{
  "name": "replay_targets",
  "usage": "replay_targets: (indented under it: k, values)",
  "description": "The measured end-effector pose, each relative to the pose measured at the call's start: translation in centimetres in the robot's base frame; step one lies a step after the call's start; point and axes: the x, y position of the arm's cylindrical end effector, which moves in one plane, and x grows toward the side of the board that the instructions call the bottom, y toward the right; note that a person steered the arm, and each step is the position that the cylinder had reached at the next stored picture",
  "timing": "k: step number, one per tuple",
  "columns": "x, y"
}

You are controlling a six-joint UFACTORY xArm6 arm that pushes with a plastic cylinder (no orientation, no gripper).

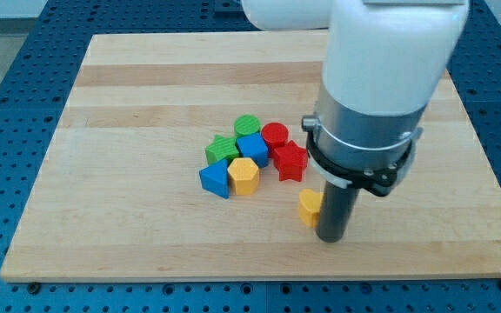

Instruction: Slightly push the blue triangle into the green star

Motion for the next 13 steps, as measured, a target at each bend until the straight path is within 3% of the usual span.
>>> replay_targets:
  k: [3,6,10,13]
  values:
    - [-5.6,-2.5]
    - [-4.3,-1.6]
    - [-3.0,-15.0]
    - [-5.8,-13.6]
